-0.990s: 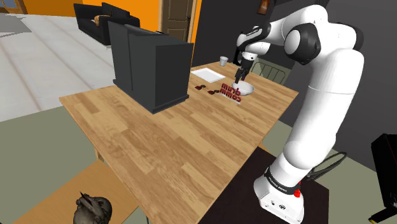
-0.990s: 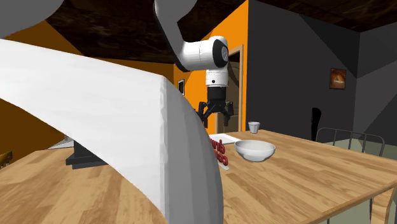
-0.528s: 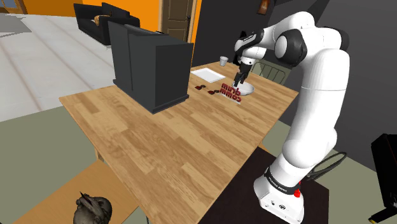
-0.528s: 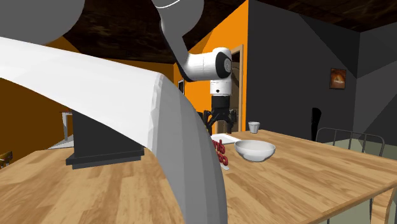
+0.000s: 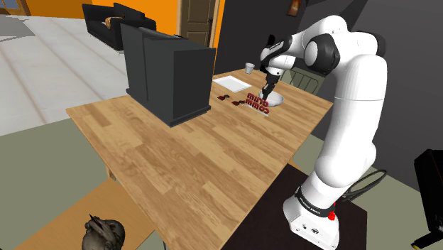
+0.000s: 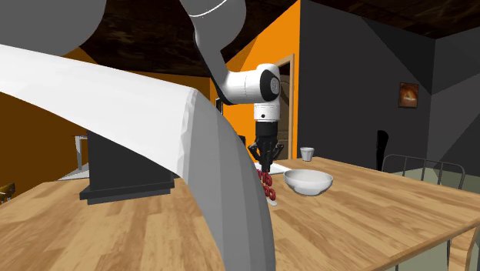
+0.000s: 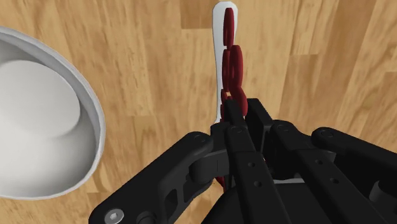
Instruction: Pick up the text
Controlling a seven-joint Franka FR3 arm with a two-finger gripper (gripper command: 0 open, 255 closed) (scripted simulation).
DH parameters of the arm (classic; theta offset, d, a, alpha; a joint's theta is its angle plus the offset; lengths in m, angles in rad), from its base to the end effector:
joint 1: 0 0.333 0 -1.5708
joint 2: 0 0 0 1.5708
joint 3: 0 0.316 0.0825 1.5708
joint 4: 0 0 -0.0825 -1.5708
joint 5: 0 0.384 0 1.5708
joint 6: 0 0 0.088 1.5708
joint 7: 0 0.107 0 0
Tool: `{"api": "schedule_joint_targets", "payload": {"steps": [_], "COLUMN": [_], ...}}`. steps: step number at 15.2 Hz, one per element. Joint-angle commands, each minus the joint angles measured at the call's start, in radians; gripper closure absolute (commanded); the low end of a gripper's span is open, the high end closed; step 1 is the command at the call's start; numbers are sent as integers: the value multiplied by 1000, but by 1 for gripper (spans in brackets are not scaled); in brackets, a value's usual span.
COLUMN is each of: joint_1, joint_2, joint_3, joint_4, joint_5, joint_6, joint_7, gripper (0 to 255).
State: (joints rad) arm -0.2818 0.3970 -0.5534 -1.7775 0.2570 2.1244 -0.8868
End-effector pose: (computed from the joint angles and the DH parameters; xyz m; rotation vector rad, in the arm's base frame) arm 0.4616 -0.4490 0.3644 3.1368 -0.0724 0.0358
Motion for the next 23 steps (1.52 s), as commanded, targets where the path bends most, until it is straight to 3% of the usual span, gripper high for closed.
{"api": "schedule_joint_targets", "payload": {"steps": [1, 6, 23], "joint_1": [0, 0, 11], "joint_2": [0, -1, -72], "joint_3": [0, 0, -24], "joint_4": [0, -1, 113], "joint_5": [0, 0, -53], "joint_6": [0, 0, -173], "joint_7": [0, -1, 36], "gripper": [255, 255, 255]}}
